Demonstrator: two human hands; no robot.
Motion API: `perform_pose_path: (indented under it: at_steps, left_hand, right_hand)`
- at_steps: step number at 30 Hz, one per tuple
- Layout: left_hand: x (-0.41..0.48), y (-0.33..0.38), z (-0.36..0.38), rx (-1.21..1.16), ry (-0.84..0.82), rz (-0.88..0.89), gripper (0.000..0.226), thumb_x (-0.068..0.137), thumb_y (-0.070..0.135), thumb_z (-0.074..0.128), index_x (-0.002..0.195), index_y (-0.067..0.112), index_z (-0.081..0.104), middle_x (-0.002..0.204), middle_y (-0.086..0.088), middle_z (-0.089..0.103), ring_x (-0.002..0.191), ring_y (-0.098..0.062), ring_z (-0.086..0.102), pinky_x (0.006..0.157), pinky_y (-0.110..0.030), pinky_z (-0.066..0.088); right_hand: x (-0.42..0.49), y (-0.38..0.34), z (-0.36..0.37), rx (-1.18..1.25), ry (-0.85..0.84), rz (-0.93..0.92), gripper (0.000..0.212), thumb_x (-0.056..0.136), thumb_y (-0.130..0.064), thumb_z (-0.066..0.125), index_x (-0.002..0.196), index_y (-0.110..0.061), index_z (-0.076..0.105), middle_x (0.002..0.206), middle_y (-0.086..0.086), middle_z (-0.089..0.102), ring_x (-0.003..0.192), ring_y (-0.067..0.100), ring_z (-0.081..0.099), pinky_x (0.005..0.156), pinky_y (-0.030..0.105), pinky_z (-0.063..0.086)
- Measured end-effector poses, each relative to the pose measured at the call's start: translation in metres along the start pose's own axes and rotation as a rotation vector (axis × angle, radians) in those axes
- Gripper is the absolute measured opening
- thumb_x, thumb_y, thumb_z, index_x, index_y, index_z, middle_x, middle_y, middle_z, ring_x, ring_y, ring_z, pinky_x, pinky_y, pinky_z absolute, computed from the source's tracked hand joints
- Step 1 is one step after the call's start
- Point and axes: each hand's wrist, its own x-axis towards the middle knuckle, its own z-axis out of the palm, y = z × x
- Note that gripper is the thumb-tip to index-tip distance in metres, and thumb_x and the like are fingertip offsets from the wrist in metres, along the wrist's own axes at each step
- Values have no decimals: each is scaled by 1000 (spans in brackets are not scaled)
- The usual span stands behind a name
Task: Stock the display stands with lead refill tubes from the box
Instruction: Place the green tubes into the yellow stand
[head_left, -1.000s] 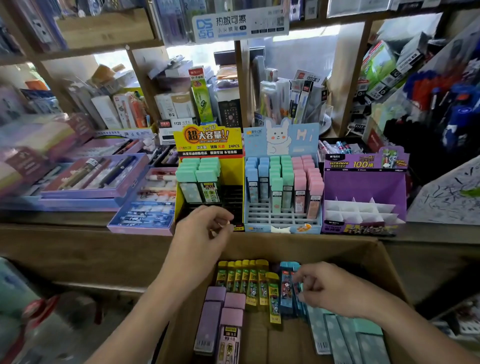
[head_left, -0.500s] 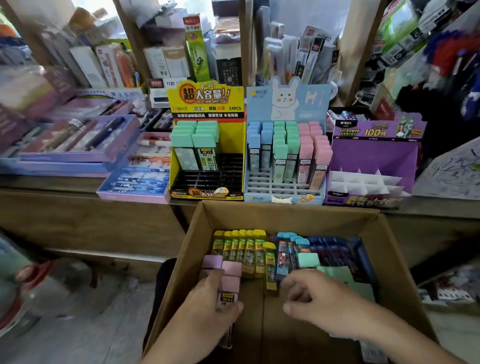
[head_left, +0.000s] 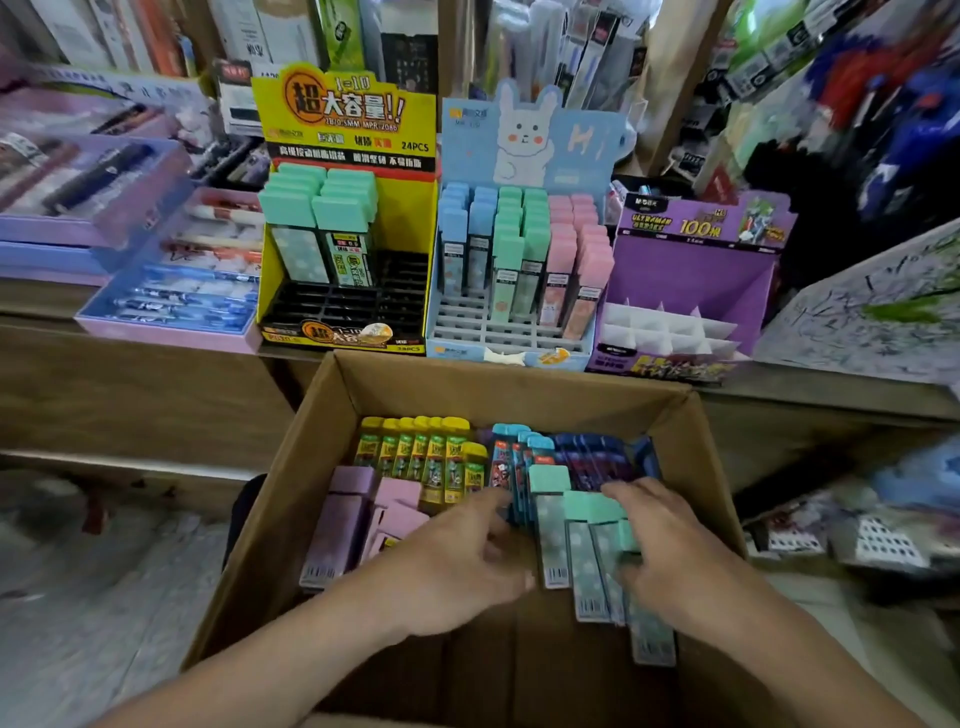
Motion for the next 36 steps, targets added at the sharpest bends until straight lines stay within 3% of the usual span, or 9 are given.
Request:
perform_pose_path:
  at_steps: [2, 6, 10, 16, 21, 26, 30, 33, 36]
  left_hand:
    - [9, 3, 8, -119, 8, 0, 57, 82, 30, 77, 126, 48, 45, 107, 23, 59, 89, 11, 64, 69, -8, 50]
    - [20, 1, 21, -259, 29, -42, 54, 80, 23, 78, 121, 45, 53, 110, 15, 67, 94, 2, 68, 85, -21, 57]
    - [26, -1, 27, -339, 37, -129, 48, 79, 16, 76, 119, 31, 54, 109, 3, 70, 99, -10, 68, 81, -23, 58]
    - [29, -6, 31, -499, 20, -213, 43, 80, 5, 74, 119, 19, 59, 111, -6, 71, 104, -18, 69, 87, -30, 61]
    - [31, -8, 31, -770, 7, -277, 42, 82, -9, 68, 118, 9, 56, 112, -14, 74, 106, -24, 71, 88, -34, 59]
    - [33, -12, 31, -722, -5, -288, 47, 77, -7, 72, 117, 12, 58, 108, -8, 75, 104, -20, 70, 82, -30, 59]
    - [31, -13, 29, -663, -3, -298, 45, 74, -3, 75, 114, 14, 65, 104, -2, 77, 102, -17, 68, 74, -27, 52]
    - [28, -13, 28, -606, -31, -295, 34, 77, 0, 74, 106, 17, 73, 99, 4, 79, 102, -16, 68, 77, -29, 48]
    - [24, -10, 27, -572, -59, -281, 28, 82, 5, 74, 107, 19, 75, 103, 5, 79, 110, -20, 68, 88, -34, 48]
  right_hand:
    - [2, -1, -1, -42, -53, 14, 90, 89, 2, 66, 160, -27, 19, 152, -9, 26, 146, 13, 26, 121, 33, 30]
    - [7, -6, 0, -158, -125, 47, 107, 83, 13, 64, 163, -24, 4, 158, -1, 16, 149, 23, 21, 124, 40, 29]
    - [14, -8, 2, -244, -146, 56, 114, 81, 15, 66, 164, -23, -3, 160, 4, 13, 150, 28, 22, 125, 41, 26]
    - [19, -5, 4, -208, -156, -16, 100, 85, 9, 68, 162, -21, 12, 153, 2, 21, 147, 25, 26, 120, 37, 34]
    - [24, -9, 5, -81, -148, -60, 95, 79, -20, 86, 154, -25, 27, 144, -5, 33, 141, 19, 35, 117, 37, 37]
    - [26, -14, 10, 44, -175, -76, 90, 76, -27, 90, 145, -29, 33, 138, -9, 42, 130, 15, 46, 105, 33, 45]
    - [29, -13, 14, 166, -249, -66, 83, 76, -30, 90, 136, -37, 32, 117, -17, 50, 106, 5, 54, 87, 26, 50]
    - [30, -12, 14, 231, -299, -67, 94, 71, -32, 92, 143, -38, 31, 113, -21, 48, 105, 5, 53, 89, 26, 49]
    - [32, -11, 13, 289, -327, -75, 99, 67, -30, 94, 146, -33, 35, 124, -17, 53, 114, 7, 54, 99, 31, 52]
